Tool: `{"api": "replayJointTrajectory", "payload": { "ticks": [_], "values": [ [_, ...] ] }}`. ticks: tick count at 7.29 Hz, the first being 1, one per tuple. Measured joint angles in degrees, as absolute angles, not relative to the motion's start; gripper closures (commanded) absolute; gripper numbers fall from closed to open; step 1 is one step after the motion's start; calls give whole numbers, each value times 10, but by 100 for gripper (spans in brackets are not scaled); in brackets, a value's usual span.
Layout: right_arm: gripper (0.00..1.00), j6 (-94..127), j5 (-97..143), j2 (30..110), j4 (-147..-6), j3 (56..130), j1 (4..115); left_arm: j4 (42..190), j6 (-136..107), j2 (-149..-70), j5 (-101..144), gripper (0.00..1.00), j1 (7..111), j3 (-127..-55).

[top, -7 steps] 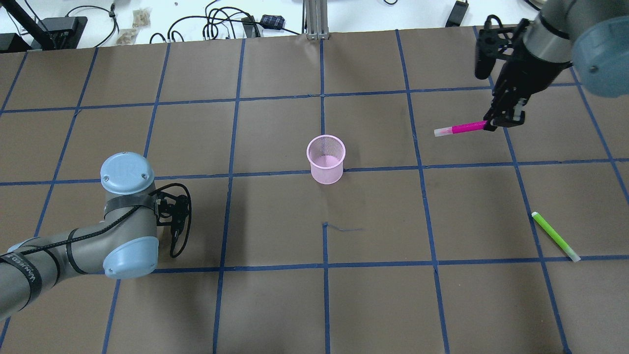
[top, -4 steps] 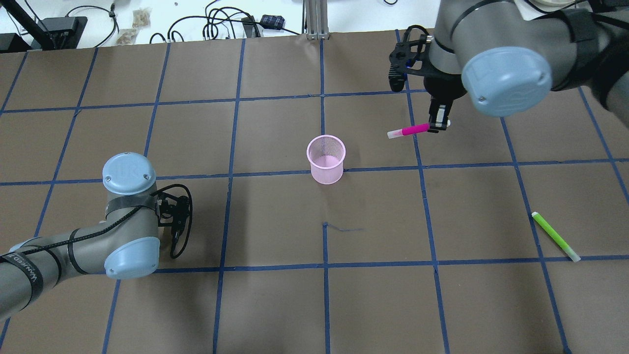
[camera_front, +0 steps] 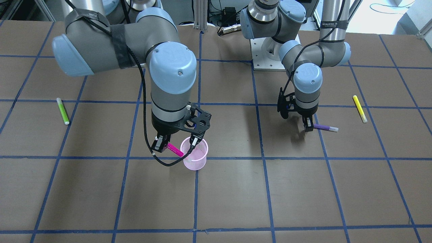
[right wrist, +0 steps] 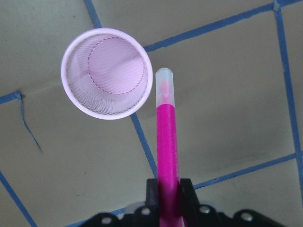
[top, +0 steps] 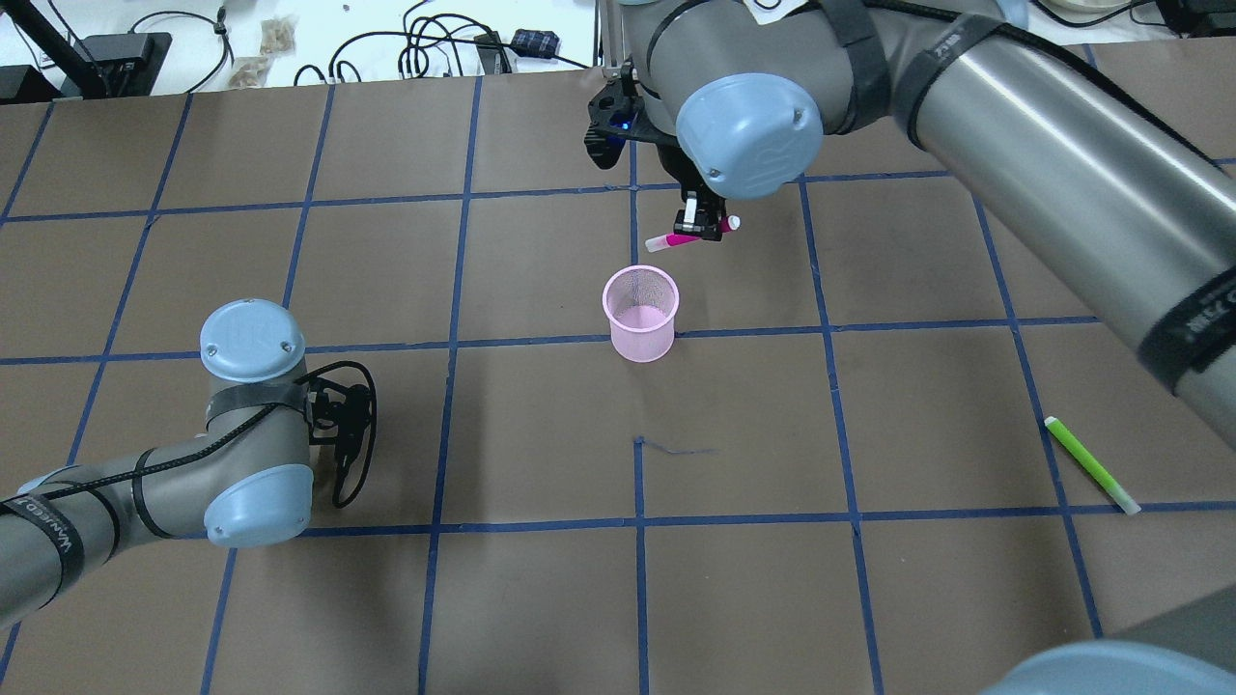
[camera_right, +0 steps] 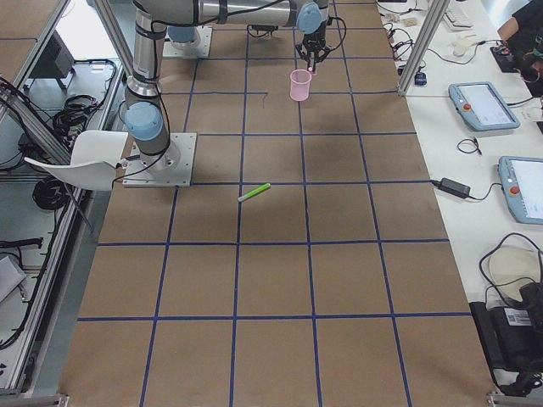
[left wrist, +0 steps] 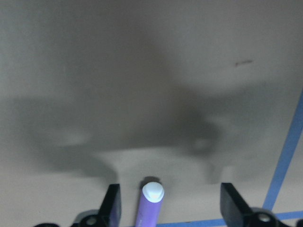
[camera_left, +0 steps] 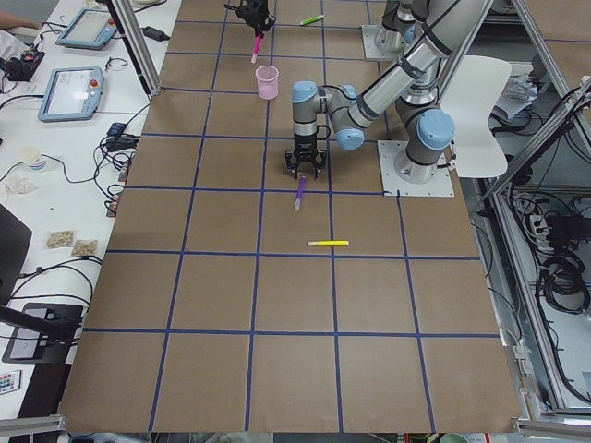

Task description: Insert purple and pink pens into pink cup

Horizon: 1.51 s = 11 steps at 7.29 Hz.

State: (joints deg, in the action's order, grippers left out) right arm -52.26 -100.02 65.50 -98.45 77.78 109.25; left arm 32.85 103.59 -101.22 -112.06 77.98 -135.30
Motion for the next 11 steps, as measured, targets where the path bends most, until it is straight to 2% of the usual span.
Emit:
{"api": "replayJointTrajectory", "payload": {
  "ticks": [2, 3, 4, 5, 9, 11],
  "values": [
    [93, -516, -1002, 647, -943, 767, 1110, 328, 1037, -1012, -1121, 30, 779, -1353],
    [79, -515, -1002, 647, -933, 766, 1113, 328, 1038, -1012, -1122, 30, 779, -1353],
    [13, -518, -1002, 645, -929, 766, 1116, 328, 1038, -1012, -1123, 30, 779, -1352],
    [0, -522, -1002, 642, -931, 767, 1117, 328, 1039, -1012, -1123, 33, 778, -1352],
    [0, -524, -1004, 642, -928, 765, 1114, 324, 1040, -1012, -1125, 33, 778, -1353],
    [0, -510, -1000, 666, -926, 758, 1092, 324, 1040, -1012, -1126, 33, 770, -1352]
  ]
}}
